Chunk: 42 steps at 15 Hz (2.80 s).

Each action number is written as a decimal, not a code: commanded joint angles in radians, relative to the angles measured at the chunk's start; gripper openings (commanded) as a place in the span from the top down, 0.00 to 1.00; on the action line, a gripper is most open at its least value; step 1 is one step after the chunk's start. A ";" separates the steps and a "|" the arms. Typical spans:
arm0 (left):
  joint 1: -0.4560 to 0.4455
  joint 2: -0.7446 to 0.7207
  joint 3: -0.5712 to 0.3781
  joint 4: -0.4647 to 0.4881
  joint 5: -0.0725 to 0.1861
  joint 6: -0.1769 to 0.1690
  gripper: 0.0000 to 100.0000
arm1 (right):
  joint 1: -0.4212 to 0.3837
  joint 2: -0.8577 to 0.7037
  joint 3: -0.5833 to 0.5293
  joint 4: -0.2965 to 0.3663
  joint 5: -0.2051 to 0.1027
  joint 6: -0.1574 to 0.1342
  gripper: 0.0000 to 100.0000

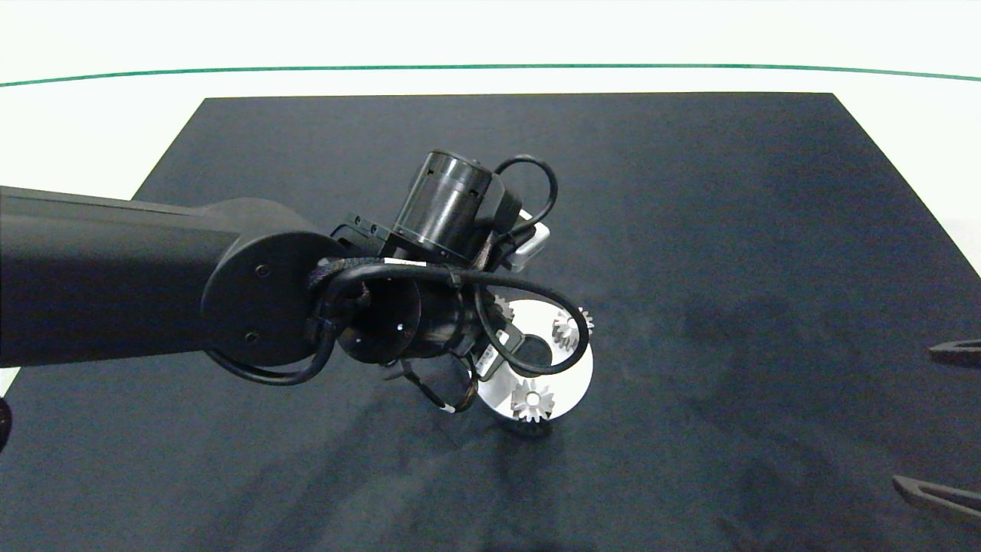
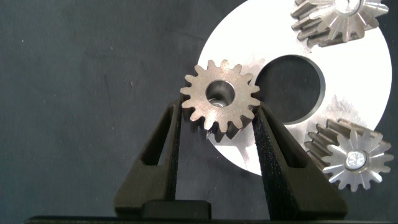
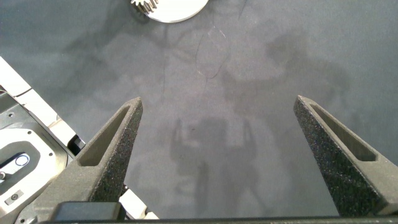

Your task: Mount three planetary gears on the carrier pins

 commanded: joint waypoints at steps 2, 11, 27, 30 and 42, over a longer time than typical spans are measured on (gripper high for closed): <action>0.008 -0.027 0.003 0.002 0.004 0.001 1.00 | 0.013 0.000 0.006 0.002 0.000 -0.002 0.00; 0.007 -0.082 0.054 -0.003 0.006 -0.031 1.00 | 0.014 0.000 0.006 0.002 0.000 -0.002 0.00; 0.007 -0.079 0.166 -0.154 0.007 -0.050 1.00 | 0.014 0.000 0.008 0.002 0.000 -0.002 0.00; 0.004 -0.077 0.158 -0.156 0.007 -0.048 1.00 | 0.014 0.000 0.006 0.002 0.000 -0.002 0.00; 0.002 -0.053 0.166 -0.205 0.007 -0.045 1.00 | 0.014 0.000 0.008 0.002 0.000 -0.002 0.00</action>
